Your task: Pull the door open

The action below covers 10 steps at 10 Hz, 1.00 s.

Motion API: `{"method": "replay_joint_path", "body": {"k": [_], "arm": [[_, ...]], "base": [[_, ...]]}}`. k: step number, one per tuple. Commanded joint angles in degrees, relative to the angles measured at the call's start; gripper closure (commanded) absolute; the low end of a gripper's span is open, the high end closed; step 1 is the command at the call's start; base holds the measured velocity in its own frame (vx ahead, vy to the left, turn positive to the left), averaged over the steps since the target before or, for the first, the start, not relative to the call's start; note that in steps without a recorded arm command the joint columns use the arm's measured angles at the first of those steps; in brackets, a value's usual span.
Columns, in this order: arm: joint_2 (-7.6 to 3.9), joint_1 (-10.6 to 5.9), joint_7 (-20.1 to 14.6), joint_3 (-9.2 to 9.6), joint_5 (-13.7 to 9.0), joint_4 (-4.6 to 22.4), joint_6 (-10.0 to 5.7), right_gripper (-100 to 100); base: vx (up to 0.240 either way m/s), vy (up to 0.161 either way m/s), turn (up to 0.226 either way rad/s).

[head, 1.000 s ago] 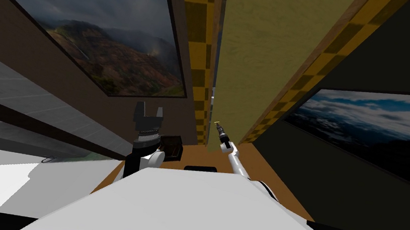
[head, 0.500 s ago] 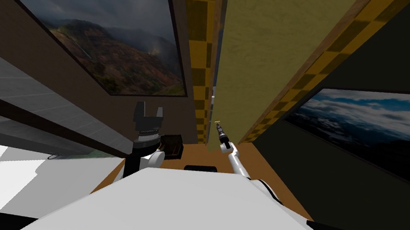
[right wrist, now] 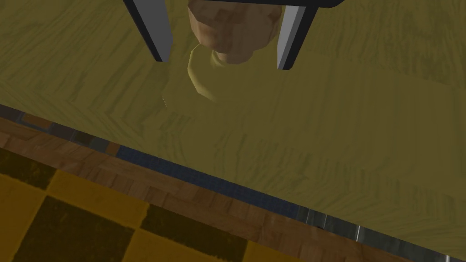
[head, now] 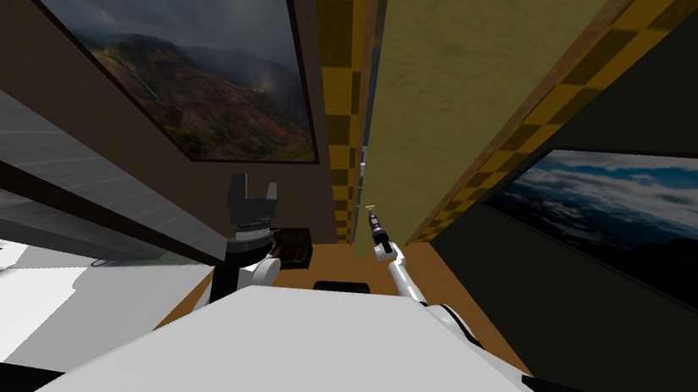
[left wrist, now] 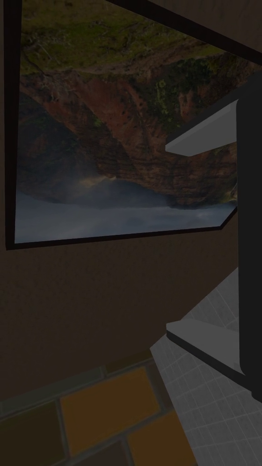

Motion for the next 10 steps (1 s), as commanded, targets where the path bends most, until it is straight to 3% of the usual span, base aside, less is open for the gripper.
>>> {"method": "replay_joint_path", "body": {"k": [1,4,5,6,7,10], "arm": [[0.30,-0.89,-1.8,1.26,-0.8,0.1,-1.05,100],[-0.67,-1.27,-6.5,3.26,-4.4,0.4,-1.22,100],[-0.67,-1.27,-6.6,3.26,-4.4,0.4,-1.22,100],[-1.16,-1.46,-9.0,4.27,-6.2,0.5,-1.30,100],[-1.63,-0.61,-5.4,3.33,-4.1,1.0,-1.40,-100],[-2.25,-0.14,-2.6,2.92,-2.7,0.8,-1.90,-100]], "base": [[-0.032,-0.001,0.002],[-0.022,-0.013,0.006],[-0.021,0.000,0.059],[-0.020,0.000,0.059],[-0.017,0.005,0.003],[-0.019,0.009,-0.014]]}}
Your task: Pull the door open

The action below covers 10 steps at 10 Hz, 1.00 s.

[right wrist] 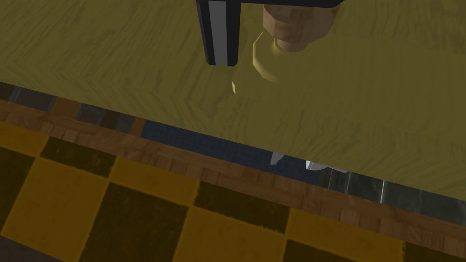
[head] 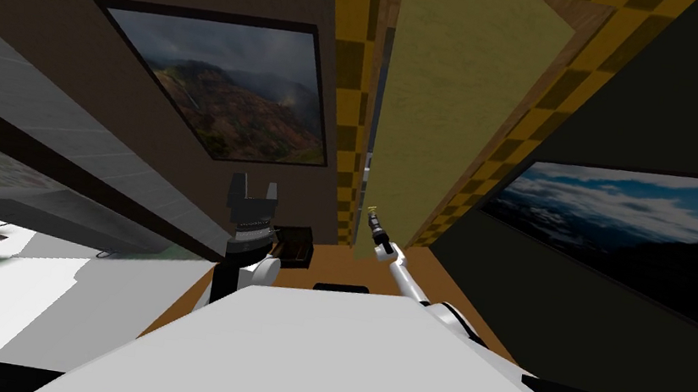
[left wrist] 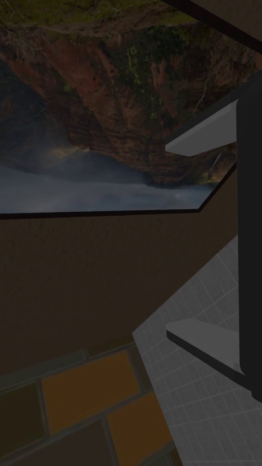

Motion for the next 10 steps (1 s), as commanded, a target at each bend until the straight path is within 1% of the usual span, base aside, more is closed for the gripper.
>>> {"method": "replay_joint_path", "body": {"k": [1,2,3,4,5,6,8,9,10], "arm": [[-0.58,0.43,2.9,-0.41,1.4,0.0,-0.55,-100],[-1.00,0.74,4.4,-0.69,2.4,-0.1,-0.88,-100],[-1.00,0.74,4.9,-0.69,2.4,-0.1,-0.88,-100],[-1.48,1.11,7.1,-1.02,3.5,-0.2,-1.27,-100],[-1.97,1.48,8.6,-1.35,4.6,-0.3,-1.66,-100],[-1.97,1.48,9.4,-1.35,4.6,-0.3,-1.66,-100],[-3.05,2.30,13.0,-2.08,7.1,-0.5,-2.53,-100],[-3.05,2.30,14.0,-2.08,7.1,-0.5,-2.53,-100],[-3.62,2.73,16.0,-2.46,8.5,-0.6,-2.98,-100]], "base": [[-0.017,0.005,-0.014],[-0.019,0.007,-0.015],[-0.011,0.007,0.004],[-0.010,0.009,0.009],[-0.021,0.013,-0.015],[-0.023,0.008,-0.034],[-0.027,0.006,-0.020],[-0.023,0.005,-0.007],[-0.019,0.006,-0.011]]}}
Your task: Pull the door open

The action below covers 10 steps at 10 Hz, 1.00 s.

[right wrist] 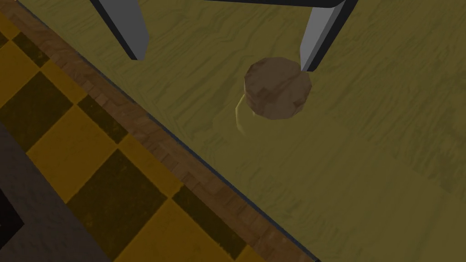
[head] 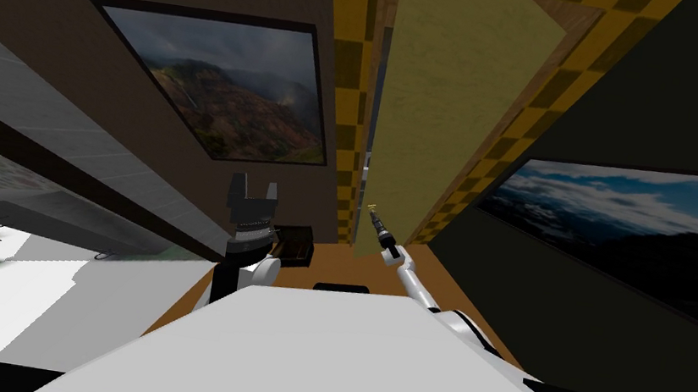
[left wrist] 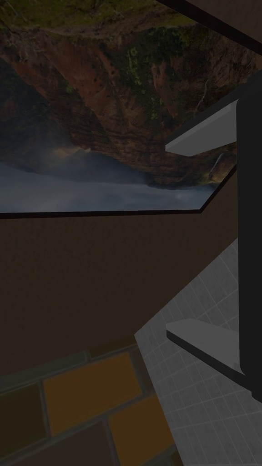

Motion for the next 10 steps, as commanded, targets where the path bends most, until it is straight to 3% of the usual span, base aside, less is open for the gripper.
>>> {"method": "replay_joint_path", "body": {"k": [1,3,6,8,10], "arm": [[-0.32,0.35,1.7,-0.14,0.7,-0.4,-0.06,-100],[-1.48,1.23,5.5,-0.92,3.4,-0.6,-0.99,-100],[-2.06,1.68,8.7,-1.32,4.7,-0.7,-1.46,-100],[-3.21,2.55,12.5,-2.09,7.4,-0.9,-2.38,-100],[-3.77,2.97,15.4,-2.46,8.7,-1.0,-2.82,-100]], "base": [[-0.014,0.006,-0.008],[-0.020,0.013,-0.017],[-0.022,0.008,-0.010],[-0.024,0.006,-0.017],[-0.021,0.009,-0.010]]}}
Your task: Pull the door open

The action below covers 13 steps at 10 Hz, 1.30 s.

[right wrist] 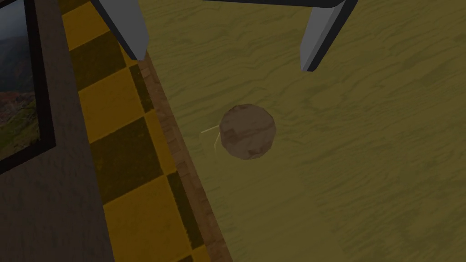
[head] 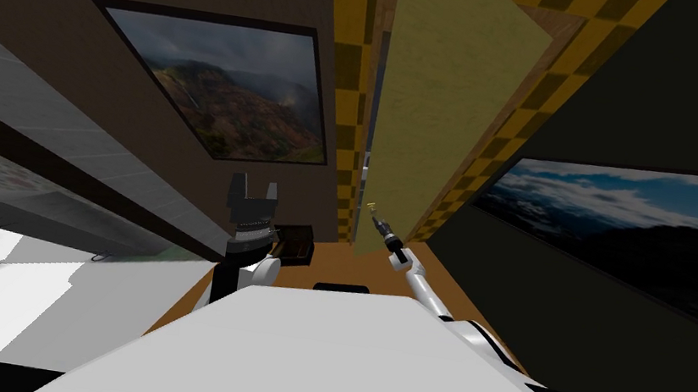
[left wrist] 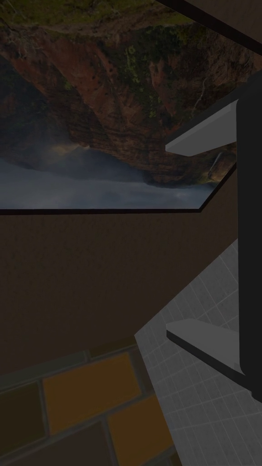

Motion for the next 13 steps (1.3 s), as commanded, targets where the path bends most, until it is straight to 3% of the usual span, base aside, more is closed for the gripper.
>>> {"method": "replay_joint_path", "body": {"k": [1,3,10,12,13], "arm": [[-0.23,0.15,1.8,-0.25,0.6,0.2,-0.49,-100],[-1.27,0.94,5.4,-0.95,3.1,0.1,-1.32,-100],[-3.25,2.44,15.5,-2.28,7.7,-0.3,-2.90,-100],[-3.78,2.84,17.7,-2.64,8.9,-0.4,-3.33,-100],[-3.57,2.67,16.8,-2.52,8.5,-0.3,-3.18,-100]], "base": [[-0.016,0.010,-0.009],[-0.020,0.009,-0.013],[-0.020,0.006,-0.011],[-0.018,0.008,-0.009],[-0.009,0.004,-0.004]]}}
